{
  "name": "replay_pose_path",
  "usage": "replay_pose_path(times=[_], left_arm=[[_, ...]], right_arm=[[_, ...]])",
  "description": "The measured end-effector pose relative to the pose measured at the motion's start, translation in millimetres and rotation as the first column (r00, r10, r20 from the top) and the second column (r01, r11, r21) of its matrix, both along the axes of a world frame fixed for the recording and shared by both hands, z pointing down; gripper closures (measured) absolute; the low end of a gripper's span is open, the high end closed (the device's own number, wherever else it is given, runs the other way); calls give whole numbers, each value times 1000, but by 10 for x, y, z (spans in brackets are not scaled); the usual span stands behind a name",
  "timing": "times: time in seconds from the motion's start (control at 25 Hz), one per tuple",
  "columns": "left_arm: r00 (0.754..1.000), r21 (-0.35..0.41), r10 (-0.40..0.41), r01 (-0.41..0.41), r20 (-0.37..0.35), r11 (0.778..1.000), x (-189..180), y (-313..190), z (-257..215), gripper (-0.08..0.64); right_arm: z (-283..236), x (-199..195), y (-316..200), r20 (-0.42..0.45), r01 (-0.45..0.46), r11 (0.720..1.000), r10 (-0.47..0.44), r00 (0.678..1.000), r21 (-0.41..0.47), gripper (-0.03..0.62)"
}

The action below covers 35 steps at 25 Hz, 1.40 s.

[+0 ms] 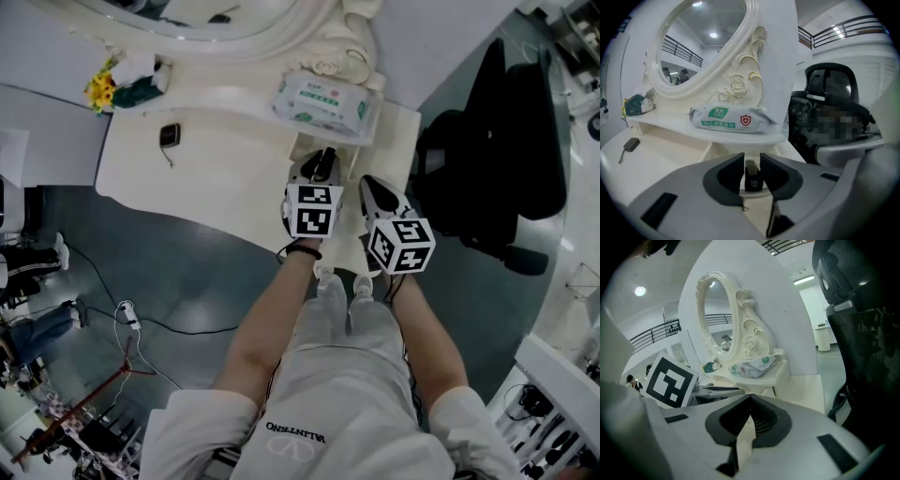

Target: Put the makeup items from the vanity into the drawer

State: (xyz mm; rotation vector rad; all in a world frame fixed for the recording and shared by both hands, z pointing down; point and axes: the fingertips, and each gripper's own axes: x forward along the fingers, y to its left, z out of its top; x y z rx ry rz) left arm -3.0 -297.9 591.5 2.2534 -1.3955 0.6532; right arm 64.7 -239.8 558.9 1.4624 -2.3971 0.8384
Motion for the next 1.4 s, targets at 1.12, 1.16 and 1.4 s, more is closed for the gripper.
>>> replay_pose_path(times=[1.12,1.16,1.4], left_arm=[[997,202,-52,64,-63,977,-363,424,-726,557],[996,218,-53,68,-75,974,-388,456,-803,557],[994,317,-37,67,-103,946,-527,700,-1257,557]], right_arm=[[-351,195,294,16,29,998,-30,999,61,580],[-389,217,315,17,33,997,-34,999,67,580],[-696,362,450,11,59,990,-61,998,129,580]])
